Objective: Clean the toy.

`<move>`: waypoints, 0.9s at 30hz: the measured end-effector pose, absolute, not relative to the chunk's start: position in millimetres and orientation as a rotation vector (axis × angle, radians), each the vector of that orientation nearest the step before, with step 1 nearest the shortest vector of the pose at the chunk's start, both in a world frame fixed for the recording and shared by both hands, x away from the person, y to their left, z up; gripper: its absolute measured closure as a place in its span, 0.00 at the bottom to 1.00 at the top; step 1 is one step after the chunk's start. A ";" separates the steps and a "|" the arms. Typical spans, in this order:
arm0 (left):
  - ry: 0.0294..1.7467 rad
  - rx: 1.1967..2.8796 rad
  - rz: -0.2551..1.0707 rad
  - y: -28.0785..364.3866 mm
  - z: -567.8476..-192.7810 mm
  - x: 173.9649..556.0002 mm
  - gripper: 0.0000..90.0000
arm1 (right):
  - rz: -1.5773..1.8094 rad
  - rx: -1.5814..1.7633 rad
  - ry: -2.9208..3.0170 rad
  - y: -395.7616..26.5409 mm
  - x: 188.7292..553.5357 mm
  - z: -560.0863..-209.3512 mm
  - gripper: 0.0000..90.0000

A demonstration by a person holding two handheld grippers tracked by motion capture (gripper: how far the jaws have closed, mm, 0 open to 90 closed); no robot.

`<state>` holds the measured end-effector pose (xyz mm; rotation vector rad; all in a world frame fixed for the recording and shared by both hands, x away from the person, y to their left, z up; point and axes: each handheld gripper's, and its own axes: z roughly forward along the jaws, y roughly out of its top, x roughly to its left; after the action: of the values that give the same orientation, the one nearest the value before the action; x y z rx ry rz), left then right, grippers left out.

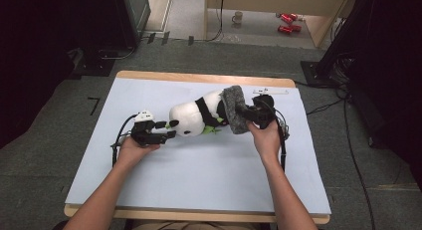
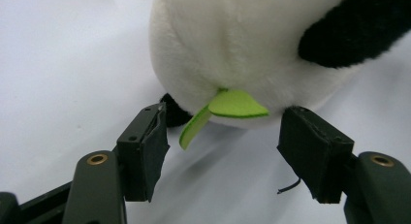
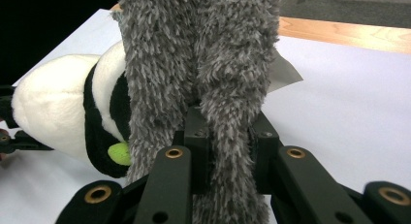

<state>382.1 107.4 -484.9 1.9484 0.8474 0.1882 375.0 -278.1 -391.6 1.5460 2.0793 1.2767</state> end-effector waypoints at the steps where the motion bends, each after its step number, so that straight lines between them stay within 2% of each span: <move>1: 0.833 1.940 0.192 107.1 -486.5 383.2 0.39 | 1.277 1.548 2.080 -278.4 375.2 -391.7 0.84; 11: 0.797 1.881 0.157 108.4 -494.6 390.2 0.38 | 1.278 1.564 2.076 -282.2 377.8 -393.9 0.84; 17: 0.730 1.876 0.204 97.0 -489.3 384.8 0.41 | 1.261 1.584 2.063 -287.9 378.9 -395.2 0.85; 22: 0.767 1.868 0.165 93.7 -486.8 388.0 0.38 | 1.277 1.607 2.063 -293.2 379.6 -396.6 0.85; 27: 0.763 1.882 0.146 88.7 -485.2 389.1 0.38 | 1.333 1.563 2.033 -291.9 372.9 -377.8 0.86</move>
<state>389.1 88.7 -485.2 1.8825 0.7628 0.1455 372.9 -291.9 -377.8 1.5629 2.0327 1.3330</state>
